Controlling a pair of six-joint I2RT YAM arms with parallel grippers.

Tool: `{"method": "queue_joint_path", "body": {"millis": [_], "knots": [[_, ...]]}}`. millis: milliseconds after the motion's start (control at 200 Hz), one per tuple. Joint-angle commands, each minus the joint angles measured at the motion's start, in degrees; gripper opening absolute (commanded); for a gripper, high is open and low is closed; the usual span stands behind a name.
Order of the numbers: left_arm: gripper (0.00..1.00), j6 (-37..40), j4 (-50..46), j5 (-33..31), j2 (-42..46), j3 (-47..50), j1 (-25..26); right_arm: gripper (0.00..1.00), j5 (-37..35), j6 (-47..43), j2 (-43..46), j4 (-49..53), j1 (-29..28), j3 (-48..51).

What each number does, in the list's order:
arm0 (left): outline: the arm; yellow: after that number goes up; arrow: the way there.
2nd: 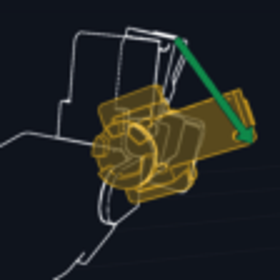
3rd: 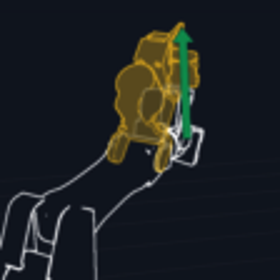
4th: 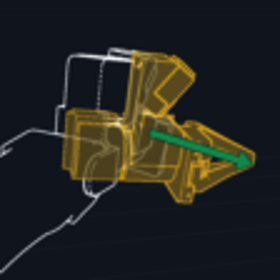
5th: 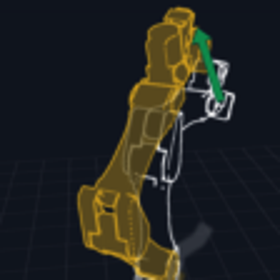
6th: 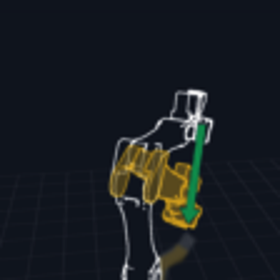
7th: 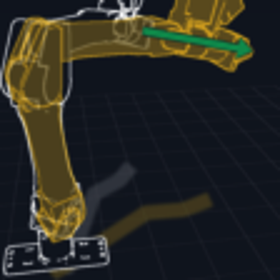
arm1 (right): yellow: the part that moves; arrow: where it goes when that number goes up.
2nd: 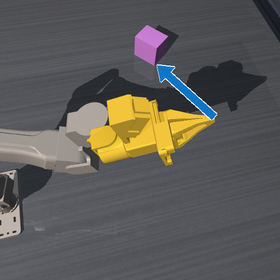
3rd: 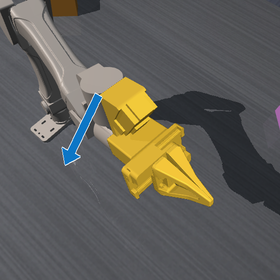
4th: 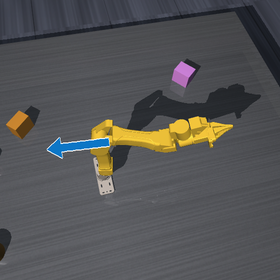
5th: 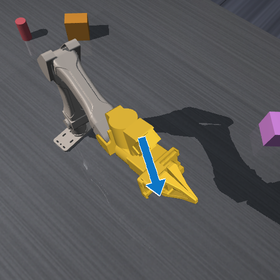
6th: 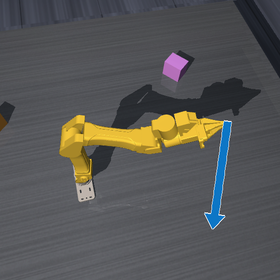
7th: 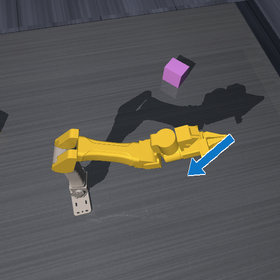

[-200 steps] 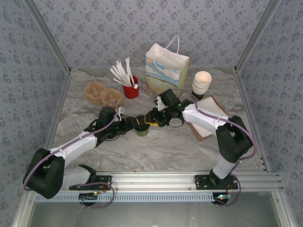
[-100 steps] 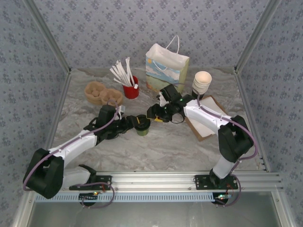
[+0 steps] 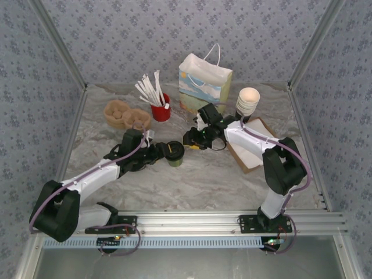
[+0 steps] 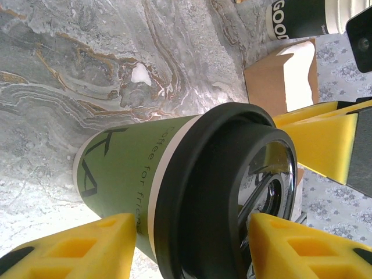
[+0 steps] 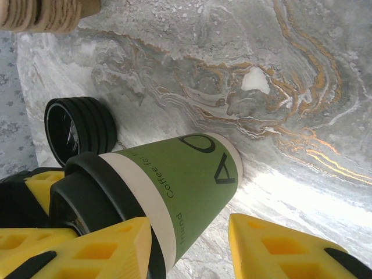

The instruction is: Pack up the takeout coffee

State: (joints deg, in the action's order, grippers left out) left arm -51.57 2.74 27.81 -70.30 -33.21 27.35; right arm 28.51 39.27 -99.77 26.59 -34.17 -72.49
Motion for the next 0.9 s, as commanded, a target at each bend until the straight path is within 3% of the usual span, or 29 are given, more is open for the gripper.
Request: {"method": "queue_joint_path", "body": {"millis": [0,610,894], "knots": [[0.54,1.27,-0.19,1.1,-0.71,-1.28,-0.42,0.43,1.77,-1.45,-0.15,-0.76,-0.28,0.07],[0.54,1.36,0.06,1.39,-1.44,-1.27,-0.38,0.49,2.47,-1.81,1.2,-2.11,-0.59,0.52],[0.54,1.34,-0.11,1.4,-1.66,-1.42,-0.37,0.46,2.32,-2.09,0.09,-2.95,-0.71,2.13]]}}
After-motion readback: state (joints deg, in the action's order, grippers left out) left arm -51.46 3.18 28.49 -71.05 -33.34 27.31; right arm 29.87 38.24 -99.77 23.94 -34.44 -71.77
